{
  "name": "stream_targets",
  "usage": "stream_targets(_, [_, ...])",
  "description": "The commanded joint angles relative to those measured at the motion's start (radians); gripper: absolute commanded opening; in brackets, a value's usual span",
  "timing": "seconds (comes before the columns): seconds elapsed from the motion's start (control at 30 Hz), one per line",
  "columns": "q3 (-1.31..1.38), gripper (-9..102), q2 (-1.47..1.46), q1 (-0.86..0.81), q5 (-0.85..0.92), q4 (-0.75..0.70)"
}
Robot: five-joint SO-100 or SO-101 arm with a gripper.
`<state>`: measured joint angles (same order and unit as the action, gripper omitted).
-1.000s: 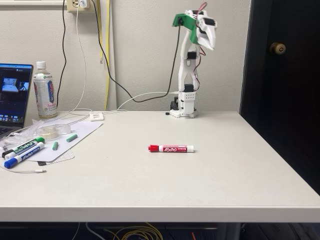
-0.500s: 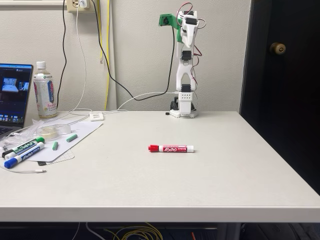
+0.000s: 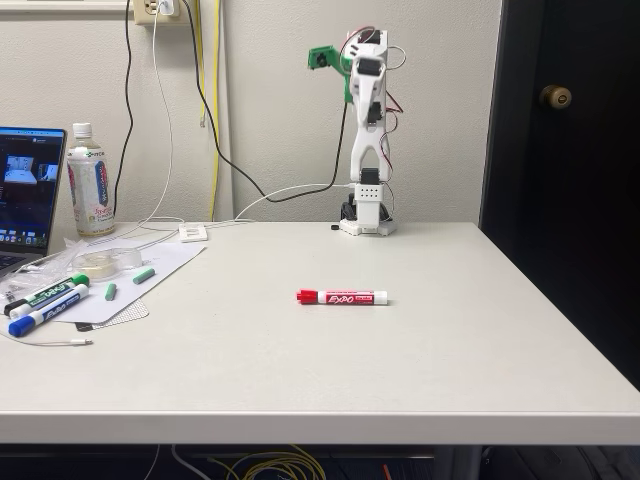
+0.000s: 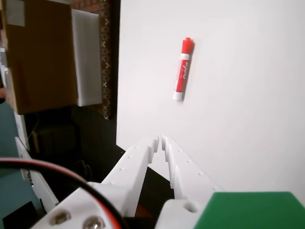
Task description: Pick up the red marker.
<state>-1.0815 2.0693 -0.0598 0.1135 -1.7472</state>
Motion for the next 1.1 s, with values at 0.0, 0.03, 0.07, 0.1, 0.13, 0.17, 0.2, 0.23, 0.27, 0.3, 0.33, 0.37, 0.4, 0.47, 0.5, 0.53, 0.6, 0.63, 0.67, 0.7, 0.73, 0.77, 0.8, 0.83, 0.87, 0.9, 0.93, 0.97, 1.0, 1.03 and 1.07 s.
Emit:
stream_targets(0.0, [-0.014, 0, -0.012, 0.025, -0.012, -0.003])
stream_targets(0.03, [-0.014, 0, -0.026, 0.031, -0.018, -0.003])
stream_targets(0.07, [-0.014, 0, -0.038, 0.035, -0.021, -0.003])
stream_targets(0.1, [-0.014, 0, -0.051, 0.038, -0.021, -0.003])
stream_targets(0.13, [-0.014, 0, -0.060, 0.041, -0.021, -0.003])
stream_targets(0.17, [-0.009, 0, -0.071, 0.043, -0.021, -0.003])
stream_targets(0.2, [-0.005, 0, -0.083, 0.044, -0.025, -0.003])
stream_targets(0.23, [0.000, 0, -0.095, 0.048, -0.026, -0.002])
stream_targets(0.27, [0.003, 0, -0.110, 0.049, -0.031, -0.002])
stream_targets(0.3, [0.005, 0, -0.126, 0.052, -0.032, -0.002])
stream_targets(0.33, [0.009, 0, -0.144, 0.054, -0.032, -0.002])
stream_targets(0.37, [0.017, 0, -0.166, 0.057, -0.034, -0.002])
stream_targets(0.4, [0.031, 0, -0.189, 0.057, -0.035, -0.002])
stream_targets(0.47, [0.069, 0, -0.232, 0.058, -0.038, -0.002])
stream_targets(0.5, [0.092, 0, -0.253, 0.058, -0.044, -0.002])
stream_targets(0.53, [0.115, 0, -0.278, 0.058, -0.049, -0.002])
stream_targets(0.6, [0.156, 0, -0.330, 0.069, -0.057, -0.002])
stream_targets(0.63, [0.173, 0, -0.356, 0.075, -0.057, -0.002])
stream_targets(0.67, [0.190, 0, -0.382, 0.080, -0.057, -0.002])
stream_targets(0.7, [0.204, 0, -0.403, 0.080, -0.057, -0.002])
stream_targets(0.73, [0.216, 0, -0.423, 0.081, -0.057, -0.002])
stream_targets(0.77, [0.227, 0, -0.442, 0.080, -0.052, -0.002])
stream_targets(0.8, [0.239, 0, -0.462, 0.077, -0.051, -0.002])
stream_targets(0.83, [0.253, 0, -0.482, 0.075, -0.051, -0.002])
stream_targets(0.87, [0.272, 0, -0.503, 0.074, -0.048, -0.002])
stream_targets(0.9, [0.290, 0, -0.525, 0.072, -0.044, -0.002])
stream_targets(0.93, [0.305, 0, -0.545, 0.071, -0.041, -0.002])
stream_targets(0.97, [0.324, 0, -0.565, 0.067, -0.038, -0.002])
stream_targets(1.0, [0.345, 0, -0.586, 0.063, -0.035, -0.003])
stream_targets(1.03, [0.364, 0, -0.607, 0.058, -0.029, -0.003])
stream_targets(1.07, [0.383, 0, -0.627, 0.052, -0.025, -0.003])
